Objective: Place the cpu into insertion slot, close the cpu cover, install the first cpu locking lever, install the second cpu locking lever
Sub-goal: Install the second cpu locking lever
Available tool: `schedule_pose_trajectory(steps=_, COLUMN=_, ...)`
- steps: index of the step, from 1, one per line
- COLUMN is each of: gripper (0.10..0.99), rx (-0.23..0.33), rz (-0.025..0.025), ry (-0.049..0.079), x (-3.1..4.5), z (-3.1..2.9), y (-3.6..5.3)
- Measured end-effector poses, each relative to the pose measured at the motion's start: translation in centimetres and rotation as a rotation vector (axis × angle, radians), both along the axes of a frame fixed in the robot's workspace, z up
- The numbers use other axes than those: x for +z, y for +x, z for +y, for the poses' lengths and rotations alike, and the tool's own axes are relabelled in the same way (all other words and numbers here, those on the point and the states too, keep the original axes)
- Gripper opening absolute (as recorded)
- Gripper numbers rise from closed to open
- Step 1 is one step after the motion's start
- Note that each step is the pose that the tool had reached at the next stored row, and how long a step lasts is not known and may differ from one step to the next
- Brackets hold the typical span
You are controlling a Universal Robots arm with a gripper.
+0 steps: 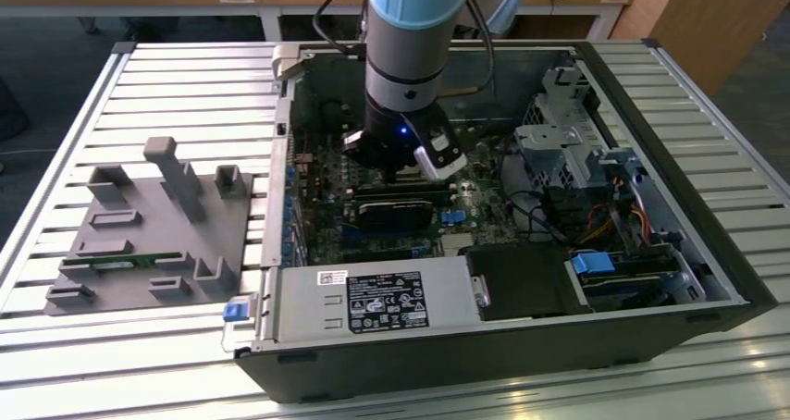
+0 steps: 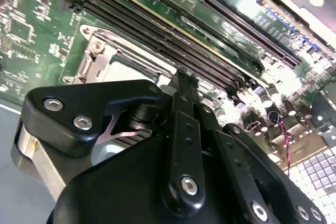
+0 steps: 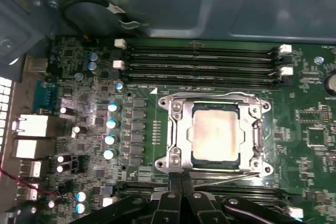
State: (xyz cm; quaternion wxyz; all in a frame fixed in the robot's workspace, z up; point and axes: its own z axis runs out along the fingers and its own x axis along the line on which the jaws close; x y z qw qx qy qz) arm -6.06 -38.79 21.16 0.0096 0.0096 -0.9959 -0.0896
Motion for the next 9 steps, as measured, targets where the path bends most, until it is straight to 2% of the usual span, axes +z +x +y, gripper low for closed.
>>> schedule_pose_trajectory(steps=5, gripper=0.106, rx=0.000, rz=0.0000, ry=0.009, x=-0.49, z=-0.06, y=-0.41)
schedule_pose_trajectory(steps=9, gripper=0.106, rx=0.000, rz=-0.0003, ry=0.033, x=-0.58, z=-0.60, y=-0.52)
